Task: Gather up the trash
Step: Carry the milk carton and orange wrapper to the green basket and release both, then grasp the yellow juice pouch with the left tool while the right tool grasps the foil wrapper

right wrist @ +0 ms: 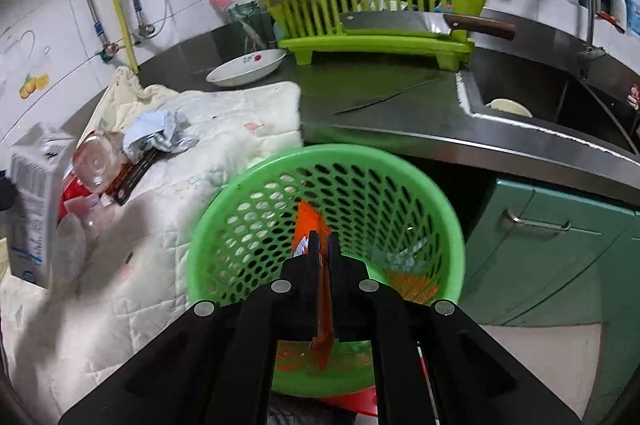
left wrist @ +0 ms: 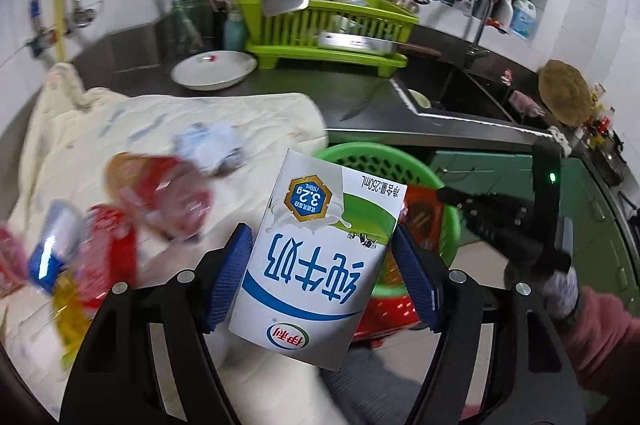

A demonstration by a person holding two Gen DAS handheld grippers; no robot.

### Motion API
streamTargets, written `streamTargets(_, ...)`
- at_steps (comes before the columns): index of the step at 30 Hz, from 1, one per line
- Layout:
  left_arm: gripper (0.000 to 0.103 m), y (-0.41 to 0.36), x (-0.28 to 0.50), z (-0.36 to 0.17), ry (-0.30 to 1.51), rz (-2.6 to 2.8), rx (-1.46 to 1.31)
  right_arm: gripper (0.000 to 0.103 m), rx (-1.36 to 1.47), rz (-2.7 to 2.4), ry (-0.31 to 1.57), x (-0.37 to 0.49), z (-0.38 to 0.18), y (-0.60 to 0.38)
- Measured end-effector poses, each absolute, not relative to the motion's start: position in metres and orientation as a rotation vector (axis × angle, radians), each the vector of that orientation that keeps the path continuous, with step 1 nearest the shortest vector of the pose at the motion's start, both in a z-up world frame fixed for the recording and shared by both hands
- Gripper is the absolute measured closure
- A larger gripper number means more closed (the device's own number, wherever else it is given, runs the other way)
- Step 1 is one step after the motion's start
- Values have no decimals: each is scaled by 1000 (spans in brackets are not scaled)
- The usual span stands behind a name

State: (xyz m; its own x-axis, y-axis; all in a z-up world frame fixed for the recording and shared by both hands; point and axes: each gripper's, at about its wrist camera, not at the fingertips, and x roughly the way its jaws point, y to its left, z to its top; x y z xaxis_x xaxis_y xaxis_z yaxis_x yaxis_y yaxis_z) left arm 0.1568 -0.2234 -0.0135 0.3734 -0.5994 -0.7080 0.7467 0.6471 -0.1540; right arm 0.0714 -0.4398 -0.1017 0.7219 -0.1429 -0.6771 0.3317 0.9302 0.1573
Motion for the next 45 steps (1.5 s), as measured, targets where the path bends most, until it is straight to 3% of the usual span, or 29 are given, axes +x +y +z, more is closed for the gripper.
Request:
streamTargets(2,32,-241,159,-17,825,-881,195,97,287,-260,717,72,-103,-446)
streamTargets(5,32,-265,161,-23,840,-897,193,84,302,-262,711,73,-105,-457)
streamTargets(9,32,-285,166,-30,864,-917,178,79,307,-267,704,70,-105,-468)
streamTargets(11,32,-298,170,-36,875,-918,181,65,308,-265,696,66,-104,-472)
streamTargets(15,32,-319,179,-54,918,-913,179,61,305,-282,668,55,-99,-478)
streamTargets(17,32,-331,183,-68,959,-910,173,52,321,-288,652,47,-97,-483)
streamTargets(24,31,-367,188,-113,1073,-890,201,48,340,-312,610,29,-91,-492)
streamTargets(30,23,-376,187,-128,1119,-878,205,48,345,-323,614,24,-95,-494)
streamTargets(45,23,-294,162,-73,963,-794,164,35,305,-260,590,30,-77,-449)
